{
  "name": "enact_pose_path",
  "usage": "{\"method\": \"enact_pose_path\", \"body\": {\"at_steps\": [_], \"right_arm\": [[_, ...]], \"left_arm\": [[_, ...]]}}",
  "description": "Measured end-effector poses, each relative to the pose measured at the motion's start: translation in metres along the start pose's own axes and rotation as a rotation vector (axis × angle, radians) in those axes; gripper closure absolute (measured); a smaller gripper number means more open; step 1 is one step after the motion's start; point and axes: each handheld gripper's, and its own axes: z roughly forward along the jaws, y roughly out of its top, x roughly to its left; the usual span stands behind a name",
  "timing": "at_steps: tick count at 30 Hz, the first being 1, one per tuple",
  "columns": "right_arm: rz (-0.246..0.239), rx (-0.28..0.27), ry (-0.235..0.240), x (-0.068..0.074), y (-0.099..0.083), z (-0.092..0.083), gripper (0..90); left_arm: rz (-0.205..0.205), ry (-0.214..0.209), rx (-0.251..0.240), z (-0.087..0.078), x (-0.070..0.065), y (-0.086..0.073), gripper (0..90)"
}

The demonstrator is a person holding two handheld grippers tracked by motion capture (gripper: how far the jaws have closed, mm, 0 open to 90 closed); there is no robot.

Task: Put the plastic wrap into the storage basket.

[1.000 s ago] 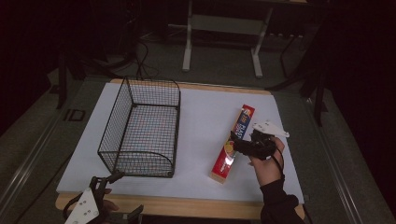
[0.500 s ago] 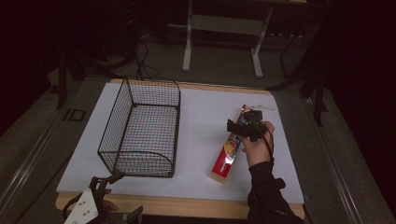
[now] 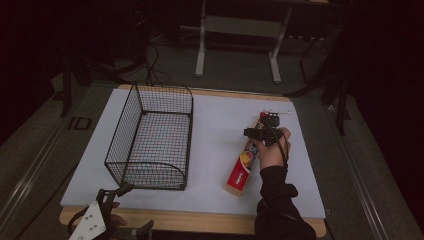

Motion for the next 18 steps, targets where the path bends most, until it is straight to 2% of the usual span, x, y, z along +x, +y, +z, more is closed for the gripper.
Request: {"method": "enact_pose_path", "body": {"at_steps": [1,5,10,14,18], "right_arm": [[0.014,0.012,-0.01,0.0,0.001,0.002,11.3],[0.015,0.065,-0.054,0.002,0.003,0.015,11.3],[0.072,0.163,-0.09,-0.004,0.003,0.03,11.1],[0.125,0.213,-0.083,-0.009,0.001,0.037,11.1],[0.161,0.245,-0.048,-0.008,-0.001,0.043,10.9]], "left_arm": [[0.001,0.0,0.0,0.0,0.0,0.0,0.1],[0.004,0.001,0.007,0.0,0.0,0.0,0.1],[0.005,0.0,0.005,0.0,0.0,-0.001,0.1],[0.003,-0.001,0.002,0.0,0.001,-0.001,0.1],[0.004,-0.003,0.003,0.0,0.001,-0.001,0.1]]}}
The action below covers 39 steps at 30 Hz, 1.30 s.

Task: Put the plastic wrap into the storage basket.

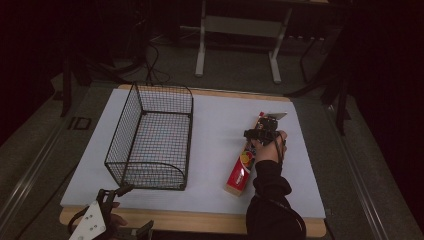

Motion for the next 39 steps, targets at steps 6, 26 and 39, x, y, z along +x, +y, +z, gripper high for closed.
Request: {"method": "enact_pose_path", "body": {"at_steps": [6,26,39], "right_arm": [[0.033,0.044,0.033,0.003,-0.006,0.011,11.0],[0.04,0.087,-0.01,0.017,-0.018,0.027,31.4],[-0.026,0.048,-0.049,0.013,0.002,0.002,38.5]], "left_arm": [[-0.001,0.0,-0.002,0.0,0.0,0.0,0.1],[0.005,0.0,-0.005,-0.001,0.0,0.0,0.1],[0.01,0.002,0.001,0.0,-0.001,0.0,0.1]]}}
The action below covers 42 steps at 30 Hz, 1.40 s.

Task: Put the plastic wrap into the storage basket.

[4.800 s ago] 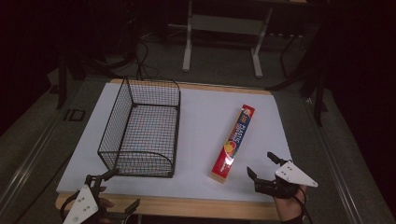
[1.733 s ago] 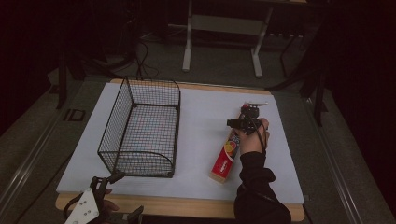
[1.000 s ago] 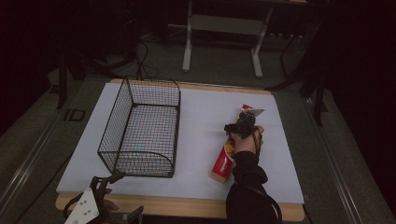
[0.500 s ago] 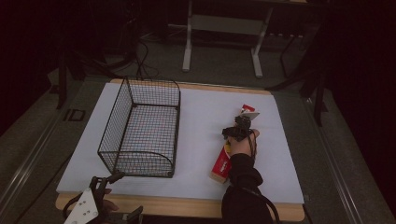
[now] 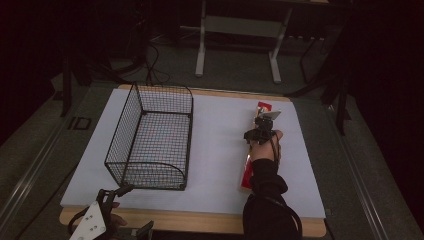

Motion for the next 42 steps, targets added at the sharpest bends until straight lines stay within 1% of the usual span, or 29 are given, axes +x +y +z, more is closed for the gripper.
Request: {"method": "enact_pose_path", "body": {"at_steps": [2,5,8,10,12,13,15,18,21,29,32,34,35,36,37,40,42], "right_arm": [[-0.004,-0.009,0.03,-0.001,0.004,-0.007,38.6],[-0.053,-0.02,0.014,0.004,0.01,-0.015,38.8],[-0.083,-0.026,0.008,0.009,0.014,-0.023,38.8],[-0.096,-0.026,0.018,0.01,0.017,-0.027,38.8],[-0.101,-0.021,0.017,0.012,0.018,-0.029,38.9],[-0.122,-0.024,0.025,0.014,0.021,-0.033,38.9],[-0.135,-0.025,0.045,0.016,0.023,-0.037,38.9],[-0.161,-0.028,0.045,0.019,0.023,-0.041,39.0],[-0.186,-0.014,0.066,0.025,0.024,-0.045,39.0],[-0.246,-0.045,0.125,0.051,0.026,-0.069,39.2],[-0.267,-0.064,0.133,0.063,0.027,-0.08,39.2],[-0.283,-0.073,0.147,0.07,0.028,-0.086,39.2],[-0.283,-0.073,0.147,0.07,0.028,-0.086,39.2],[-0.288,-0.077,0.152,0.073,0.029,-0.089,39.2],[-0.312,-0.081,0.158,0.081,0.03,-0.095,39.2],[-0.33,-0.084,0.163,0.09,0.031,-0.1,39.2],[-0.335,-0.087,0.167,0.092,0.031,-0.101,39.2]], "left_arm": [[0.0,0.0,-0.001,0.0,0.0,0.0,0.1],[0.001,-0.002,0.001,0.001,-0.001,0.0,0.1],[0.002,-0.001,0.0,0.001,-0.002,0.0,0.1],[0.002,0.002,-0.004,-0.001,-0.003,0.001,0.1],[-0.002,0.005,-0.006,-0.001,-0.003,0.001,0.1],[-0.003,0.004,-0.007,-0.001,-0.003,0.001,0.1],[-0.001,0.005,-0.004,-0.001,-0.003,0.001,0.1],[0.004,0.004,-0.003,-0.001,-0.004,0.001,0.1],[0.005,0.004,0.001,0.0,-0.003,0.001,0.1],[0.01,0.003,0.012,0.001,-0.003,0.0,0.1],[0.01,0.002,0.007,0.0,-0.004,0.001,0.1],[0.009,0.002,0.007,0.0,-0.003,0.0,0.1],[0.009,0.002,0.007,0.0,-0.003,0.0,0.1],[0.009,0.002,0.007,0.0,-0.003,0.0,0.1],[0.008,0.001,0.004,0.0,-0.003,0.0,0.1],[0.008,-0.001,0.006,0.0,-0.003,0.0,0.1],[0.009,-0.003,0.008,0.0,-0.003,0.0,0.1]]}}
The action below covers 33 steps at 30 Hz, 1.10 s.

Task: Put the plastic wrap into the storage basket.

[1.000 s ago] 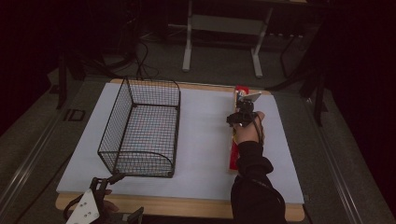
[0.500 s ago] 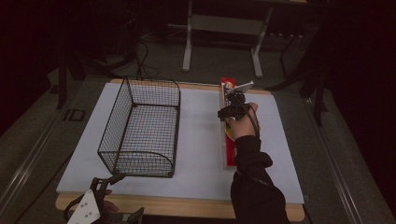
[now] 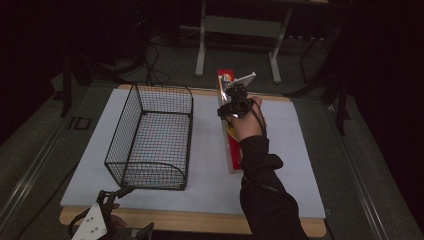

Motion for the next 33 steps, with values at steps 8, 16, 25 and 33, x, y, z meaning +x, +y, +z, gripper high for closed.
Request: {"method": "enact_pose_path", "body": {"at_steps": [8,16,25,33], "right_arm": [[-0.053,0.014,0.026,0.024,0.009,-0.005,39.3],[-0.106,-0.006,0.031,0.055,0.021,-0.018,39.4],[-0.161,-0.031,0.052,0.096,0.032,-0.026,39.4],[-0.214,-0.052,0.125,0.139,0.038,-0.026,39.4]], "left_arm": [[-0.001,0.001,-0.003,-0.001,0.001,0.0,0.1],[0.001,-0.005,0.0,-0.001,0.0,0.0,0.1],[0.0,-0.007,-0.001,-0.003,0.0,-0.001,0.1],[0.005,-0.016,0.002,-0.004,-0.002,-0.002,0.1]]}}
